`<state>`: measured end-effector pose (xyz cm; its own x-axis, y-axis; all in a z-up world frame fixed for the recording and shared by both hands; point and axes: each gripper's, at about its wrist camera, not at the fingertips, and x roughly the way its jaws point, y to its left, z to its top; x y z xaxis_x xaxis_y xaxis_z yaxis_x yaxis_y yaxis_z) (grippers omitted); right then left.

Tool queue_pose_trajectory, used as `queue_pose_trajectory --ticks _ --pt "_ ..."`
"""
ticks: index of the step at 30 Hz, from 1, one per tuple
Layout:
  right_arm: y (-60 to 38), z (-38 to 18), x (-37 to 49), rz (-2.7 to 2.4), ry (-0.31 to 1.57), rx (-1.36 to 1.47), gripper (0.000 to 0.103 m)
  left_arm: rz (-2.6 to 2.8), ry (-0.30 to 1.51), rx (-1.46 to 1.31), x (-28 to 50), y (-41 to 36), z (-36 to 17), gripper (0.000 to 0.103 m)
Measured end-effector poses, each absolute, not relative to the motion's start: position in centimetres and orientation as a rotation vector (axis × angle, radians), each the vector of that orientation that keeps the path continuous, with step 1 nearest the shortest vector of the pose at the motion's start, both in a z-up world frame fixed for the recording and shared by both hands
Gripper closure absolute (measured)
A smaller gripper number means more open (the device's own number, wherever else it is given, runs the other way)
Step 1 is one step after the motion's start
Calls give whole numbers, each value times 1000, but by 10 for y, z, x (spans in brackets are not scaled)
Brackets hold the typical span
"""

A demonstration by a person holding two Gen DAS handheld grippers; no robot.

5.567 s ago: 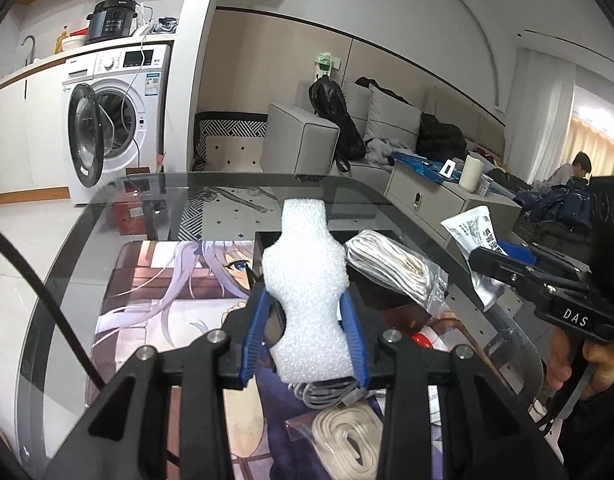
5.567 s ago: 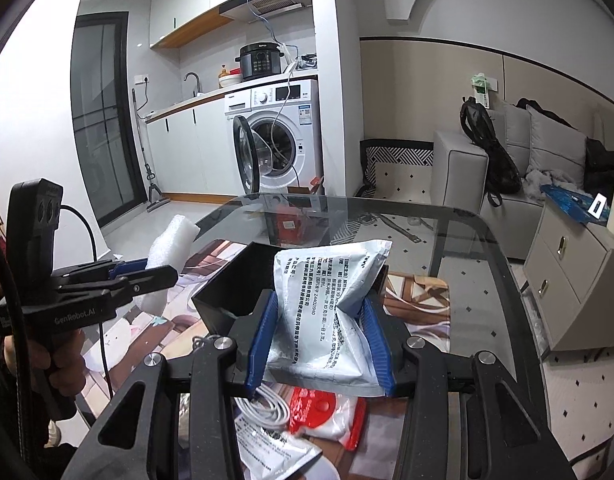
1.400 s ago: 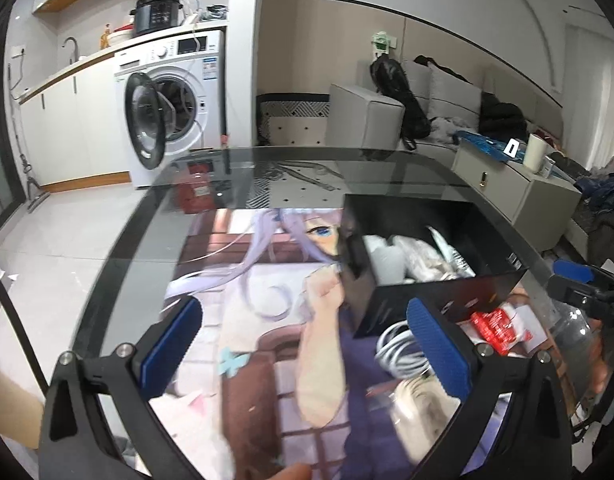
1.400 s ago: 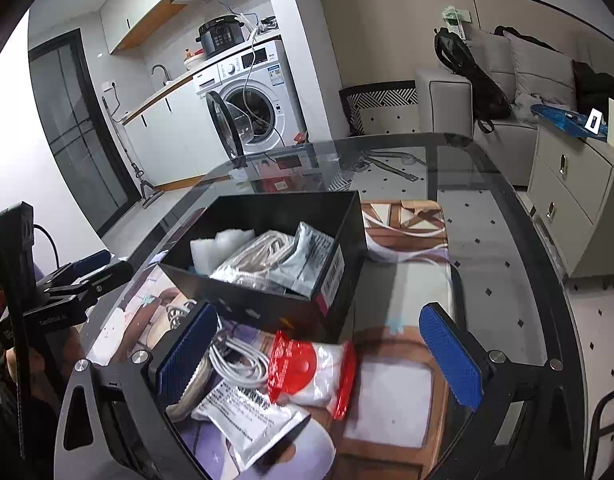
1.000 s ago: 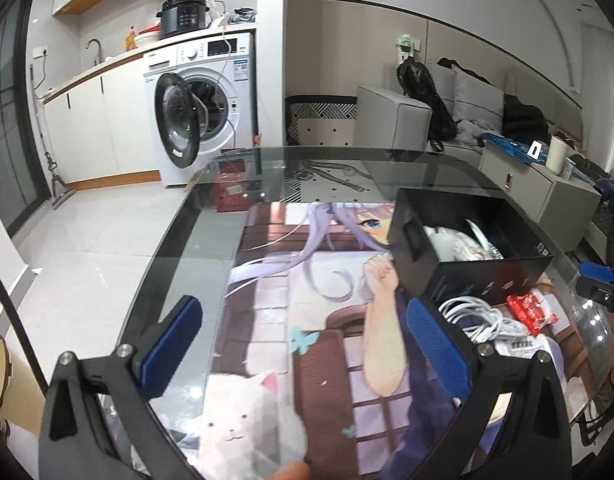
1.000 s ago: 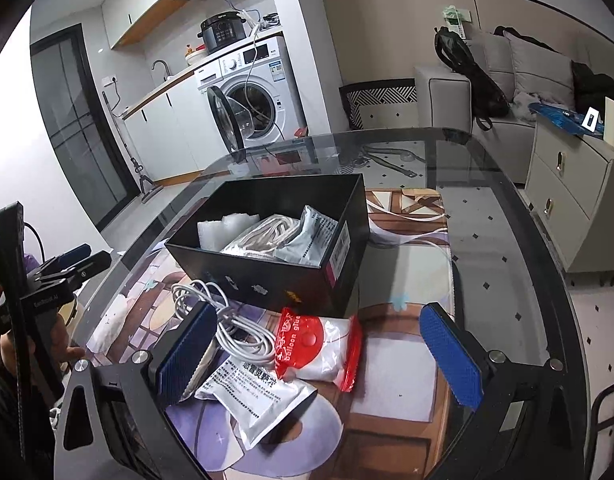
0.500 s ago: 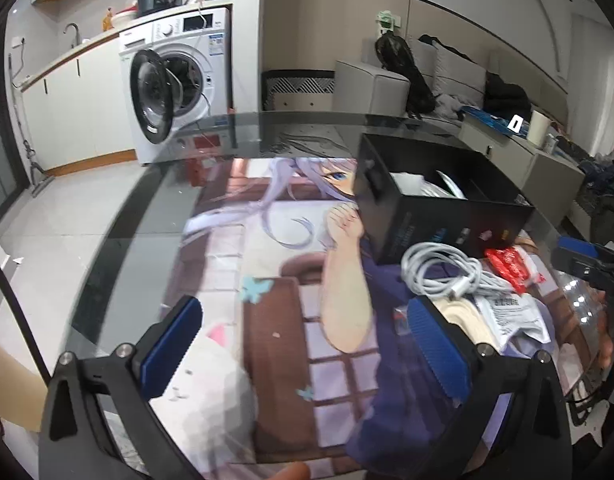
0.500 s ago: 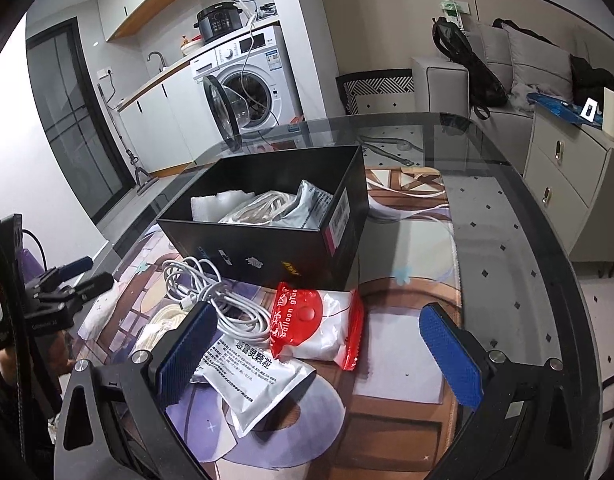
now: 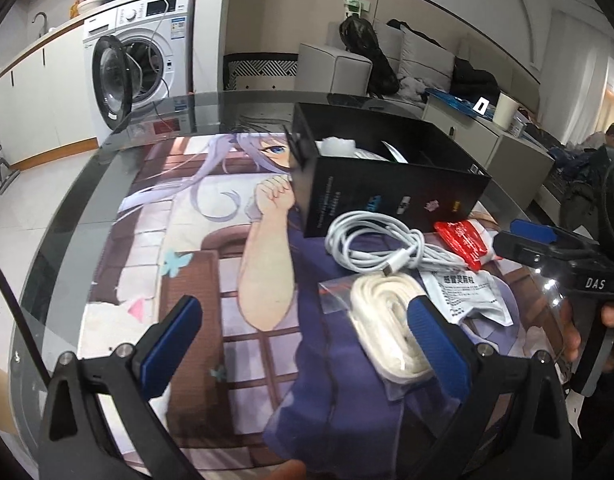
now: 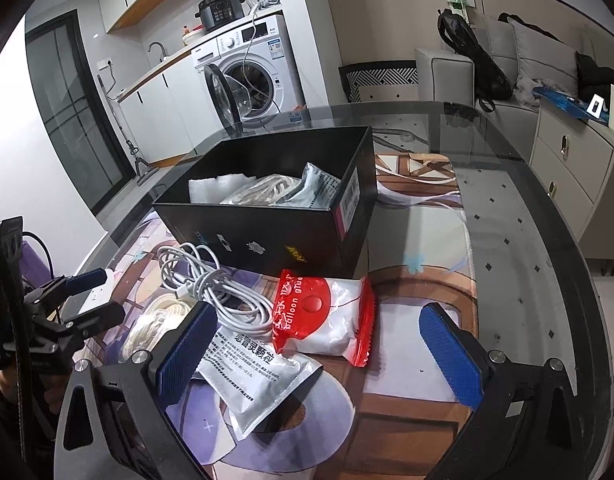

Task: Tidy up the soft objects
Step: 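Move both tools back from the box toward the remaining items, then grasp the bagged white rope with the left tool while the right tool grasps the red balloon packet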

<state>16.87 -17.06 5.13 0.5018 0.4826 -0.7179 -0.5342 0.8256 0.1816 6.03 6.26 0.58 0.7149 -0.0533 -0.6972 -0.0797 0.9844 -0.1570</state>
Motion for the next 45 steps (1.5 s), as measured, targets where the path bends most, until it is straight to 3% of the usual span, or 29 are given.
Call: queue_pose_trajectory --ticks 20,45 --pt "-169 38 180 565 891 -92 0 -76 841 -141 74 26 -11 0" --pt "-166 19 200 517 940 -132 0 -56 886 -109 87 33 -18 0"
